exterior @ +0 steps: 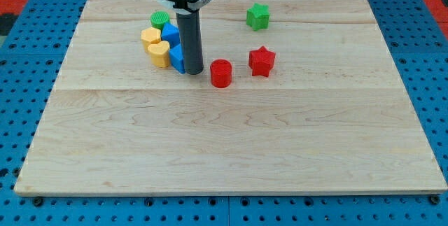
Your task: Push the green circle towards the green star
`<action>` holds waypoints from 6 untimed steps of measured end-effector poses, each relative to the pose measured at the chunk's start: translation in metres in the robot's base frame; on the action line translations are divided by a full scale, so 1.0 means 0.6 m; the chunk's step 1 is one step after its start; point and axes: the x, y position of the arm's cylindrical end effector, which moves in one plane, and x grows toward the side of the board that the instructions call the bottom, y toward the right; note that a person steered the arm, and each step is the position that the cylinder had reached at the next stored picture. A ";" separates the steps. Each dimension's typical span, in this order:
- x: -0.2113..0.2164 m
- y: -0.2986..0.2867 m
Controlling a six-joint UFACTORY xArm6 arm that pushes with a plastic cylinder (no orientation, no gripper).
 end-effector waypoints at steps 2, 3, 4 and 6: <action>-0.039 0.011; -0.115 0.106; -0.227 0.024; -0.241 -0.171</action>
